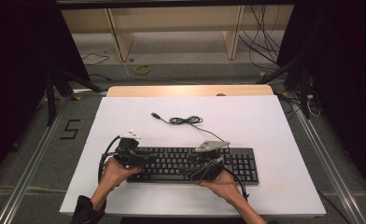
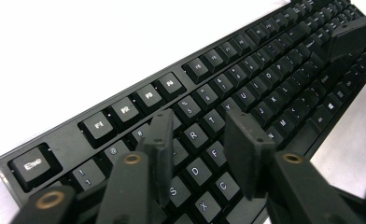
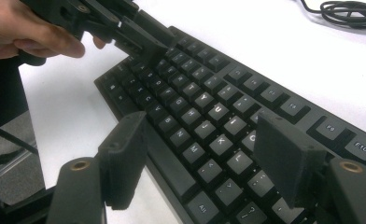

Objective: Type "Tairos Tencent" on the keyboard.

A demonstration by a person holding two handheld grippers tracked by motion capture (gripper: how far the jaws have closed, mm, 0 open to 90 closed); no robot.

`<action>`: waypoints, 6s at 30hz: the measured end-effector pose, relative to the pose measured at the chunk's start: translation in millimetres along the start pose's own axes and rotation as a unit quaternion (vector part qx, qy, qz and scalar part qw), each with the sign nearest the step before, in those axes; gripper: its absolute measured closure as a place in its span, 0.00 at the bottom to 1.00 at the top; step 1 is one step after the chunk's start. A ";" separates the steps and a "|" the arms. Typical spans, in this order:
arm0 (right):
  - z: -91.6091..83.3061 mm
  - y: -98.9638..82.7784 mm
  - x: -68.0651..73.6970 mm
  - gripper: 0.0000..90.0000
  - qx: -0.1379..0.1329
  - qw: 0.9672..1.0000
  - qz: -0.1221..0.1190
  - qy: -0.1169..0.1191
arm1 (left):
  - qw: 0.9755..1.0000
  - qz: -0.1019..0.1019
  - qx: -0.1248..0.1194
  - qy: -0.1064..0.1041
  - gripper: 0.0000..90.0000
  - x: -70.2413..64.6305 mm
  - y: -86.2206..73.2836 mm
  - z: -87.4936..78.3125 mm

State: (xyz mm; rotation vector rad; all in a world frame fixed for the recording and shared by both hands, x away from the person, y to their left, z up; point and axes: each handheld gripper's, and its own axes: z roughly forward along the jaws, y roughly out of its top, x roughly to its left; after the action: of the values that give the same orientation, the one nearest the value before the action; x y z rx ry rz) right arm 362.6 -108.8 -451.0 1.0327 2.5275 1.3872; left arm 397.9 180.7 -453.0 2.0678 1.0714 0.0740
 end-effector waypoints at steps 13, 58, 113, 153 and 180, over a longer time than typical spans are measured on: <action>4.0 3.1 0.9 0.41 0.006 1.000 -0.001 0.002 | 0.999 -0.001 -0.032 -0.001 0.49 -0.2 -2.9 -9.4; 51.9 7.6 12.8 1.00 0.073 0.997 -0.032 0.005 | 0.998 -0.002 -0.064 -0.019 0.38 -3.1 -22.6 -24.8; 16.4 12.0 -1.5 0.52 0.005 1.000 0.016 0.013 | 0.999 0.039 -0.014 -0.025 0.69 -11.9 -24.9 -16.6; -18.3 -7.3 -12.7 0.40 -0.033 0.999 0.025 -0.007 | 0.995 0.082 0.052 -0.025 0.99 -22.3 -18.6 9.0; -21.0 -11.5 -13.6 0.40 -0.028 0.999 0.022 -0.010 | 0.995 0.079 0.064 -0.018 0.99 -22.7 -21.3 17.3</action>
State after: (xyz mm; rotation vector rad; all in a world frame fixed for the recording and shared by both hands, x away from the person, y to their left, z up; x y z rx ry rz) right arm 359.3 -136.1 -450.8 1.0936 2.4517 1.4410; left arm 375.7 160.8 -472.7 2.2588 0.9095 0.0489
